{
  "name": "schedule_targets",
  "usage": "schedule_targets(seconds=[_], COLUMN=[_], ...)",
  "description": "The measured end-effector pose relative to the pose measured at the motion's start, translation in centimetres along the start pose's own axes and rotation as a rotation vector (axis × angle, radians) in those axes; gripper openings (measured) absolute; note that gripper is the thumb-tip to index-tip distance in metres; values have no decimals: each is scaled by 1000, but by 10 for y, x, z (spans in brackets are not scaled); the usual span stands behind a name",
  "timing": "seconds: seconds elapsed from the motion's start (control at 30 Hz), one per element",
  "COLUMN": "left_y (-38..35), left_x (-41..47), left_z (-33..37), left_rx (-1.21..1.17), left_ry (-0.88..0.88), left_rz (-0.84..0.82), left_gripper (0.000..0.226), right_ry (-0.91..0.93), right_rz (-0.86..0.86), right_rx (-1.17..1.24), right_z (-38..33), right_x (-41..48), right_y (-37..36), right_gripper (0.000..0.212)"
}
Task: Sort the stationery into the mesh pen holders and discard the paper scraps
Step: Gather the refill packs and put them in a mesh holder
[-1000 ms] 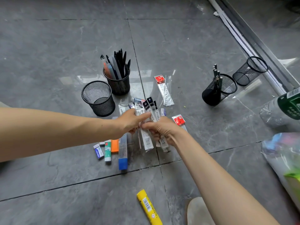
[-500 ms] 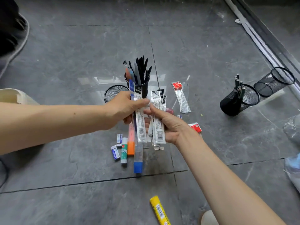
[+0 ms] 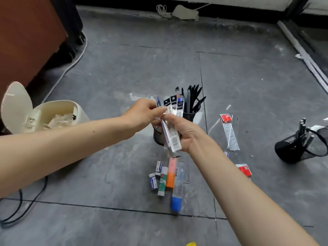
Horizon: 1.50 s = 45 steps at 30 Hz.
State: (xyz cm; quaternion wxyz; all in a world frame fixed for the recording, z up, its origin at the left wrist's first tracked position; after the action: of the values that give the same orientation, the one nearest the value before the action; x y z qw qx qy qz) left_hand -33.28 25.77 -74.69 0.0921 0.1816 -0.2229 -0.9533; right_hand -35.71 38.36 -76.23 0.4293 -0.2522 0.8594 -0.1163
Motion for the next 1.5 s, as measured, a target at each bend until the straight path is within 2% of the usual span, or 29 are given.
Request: schedule_targets(seconds=[0.17, 0.3, 0.4, 0.5, 0.6, 0.67, 0.73, 0.93, 1.03, 1.1, 1.13, 1.23, 1.33, 1.4, 1.47, 1.5], left_y=[7, 0, -12, -22, -28, -30, -32, -28, -21, -17, -17, -15, -15, -17, -18, -19], left_x=[17, 31, 35, 35, 31, 27, 22, 18, 17, 15, 14, 9, 7, 6, 4, 3], left_z=[-20, -40, -45, -47, -48, -45, -41, -32, -34, -33, -32, -28, -27, -27, -26, -26], left_rx=[74, 201, 156, 136, 44, -10, -51, -112, -118, -116, -108, -72, -56, -58, -61, -65], left_ry=[4, 137, 220, 210, 199, 182, 171, 193, 201, 199, 192, 159, 166, 184, 186, 182], left_rz=[38, -48, -160, -245, -225, -189, -189, -173, -120, -98, -99, -122, -129, -146, -167, -171], left_gripper=[21, 22, 18, 11, 16, 18, 22, 19, 20, 23, 25, 22, 22, 23, 23, 23], right_ry=[91, 259, 467, 641, 803, 901, 963, 969, 993, 912, 887, 903, 958, 996, 967, 925], right_rz=[186, 236, 292, 369, 528, 598, 557, 492, 533, 604, 597, 542, 635, 627, 602, 589], right_rx=[-57, 37, 121, 96, 17, -90, -153, -320, -583, -782, -792, -665, -564, -560, -607, -676], right_z=[-23, -36, -39, -35, -32, -29, -25, -10, -7, -7, -5, -3, -2, -5, -6, -5], right_x=[11, 23, 27, 31, 33, 35, 35, 37, 36, 32, 32, 29, 21, 15, 19, 21], right_y=[8, 11, 8, 4, 3, 1, -4, -10, -9, -8, -6, -10, -17, -22, -18, -15], right_gripper=[5, 10, 9, 20, 6, 16, 19, 17, 14, 29, 33, 14, 37, 35, 15, 23])
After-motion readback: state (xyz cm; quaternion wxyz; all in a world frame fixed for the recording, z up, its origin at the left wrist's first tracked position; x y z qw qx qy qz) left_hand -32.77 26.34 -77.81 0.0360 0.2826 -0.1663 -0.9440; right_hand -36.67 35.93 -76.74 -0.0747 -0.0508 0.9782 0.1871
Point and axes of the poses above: each hand's wrist, its own x-axis towards the middle knuckle, its own y-axis out of the back of the hand, z = x × y, the point moved 2 cm from there along x, towards the middle knuckle, and after that the axes turned 1 degree about x, right-handed, at the moved point
